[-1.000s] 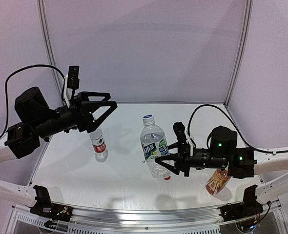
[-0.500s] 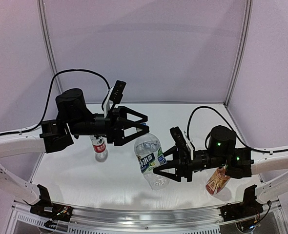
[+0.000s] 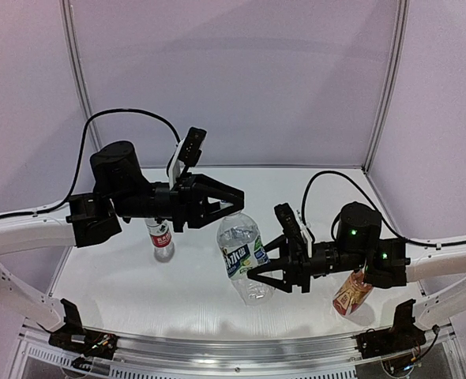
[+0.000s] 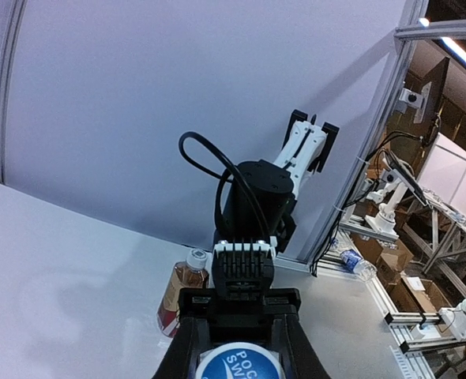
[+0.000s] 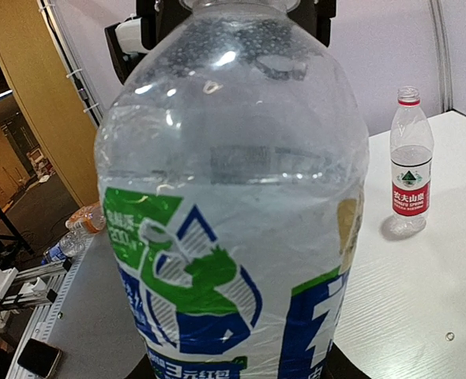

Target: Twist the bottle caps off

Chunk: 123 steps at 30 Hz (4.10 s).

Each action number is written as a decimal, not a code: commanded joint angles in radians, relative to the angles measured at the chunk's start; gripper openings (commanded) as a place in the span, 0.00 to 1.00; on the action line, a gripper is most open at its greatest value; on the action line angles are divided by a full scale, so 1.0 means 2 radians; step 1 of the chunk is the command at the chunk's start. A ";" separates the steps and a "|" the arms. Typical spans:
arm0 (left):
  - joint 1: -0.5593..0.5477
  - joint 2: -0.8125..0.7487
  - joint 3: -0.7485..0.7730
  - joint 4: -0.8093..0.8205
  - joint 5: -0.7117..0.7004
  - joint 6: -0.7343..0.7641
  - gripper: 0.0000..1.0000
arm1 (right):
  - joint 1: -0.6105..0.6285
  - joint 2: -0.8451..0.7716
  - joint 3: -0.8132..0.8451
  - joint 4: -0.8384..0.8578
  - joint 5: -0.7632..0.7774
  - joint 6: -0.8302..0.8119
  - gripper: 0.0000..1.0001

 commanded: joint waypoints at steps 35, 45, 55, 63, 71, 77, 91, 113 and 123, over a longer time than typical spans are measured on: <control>-0.149 0.025 0.117 -0.196 -0.515 0.028 0.87 | 0.001 -0.011 0.029 -0.095 0.235 -0.014 0.00; -0.089 -0.092 0.024 -0.174 -0.337 0.053 0.94 | 0.001 -0.008 0.024 -0.054 0.124 -0.020 0.00; -0.051 -0.077 0.011 -0.120 -0.194 0.047 0.84 | 0.001 -0.009 0.014 -0.013 0.044 -0.021 0.00; -0.051 -0.043 0.031 -0.111 -0.194 0.034 0.72 | 0.004 -0.008 0.015 -0.012 0.038 -0.023 0.00; -0.051 -0.037 0.032 -0.096 -0.182 0.032 0.66 | 0.006 0.002 0.020 -0.018 0.045 -0.028 0.00; -0.051 -0.043 0.031 -0.097 -0.180 0.031 0.66 | 0.006 0.002 0.021 -0.021 0.047 -0.028 0.00; -0.051 -0.046 0.032 -0.099 -0.193 0.027 0.43 | 0.007 0.003 0.022 -0.026 0.056 -0.031 0.00; -0.113 0.078 0.132 -0.185 -0.462 -0.022 0.20 | 0.007 0.012 0.035 -0.089 0.247 -0.035 0.00; -0.182 0.138 0.202 -0.244 -0.648 -0.055 0.20 | 0.007 0.031 0.058 -0.153 0.405 -0.005 0.00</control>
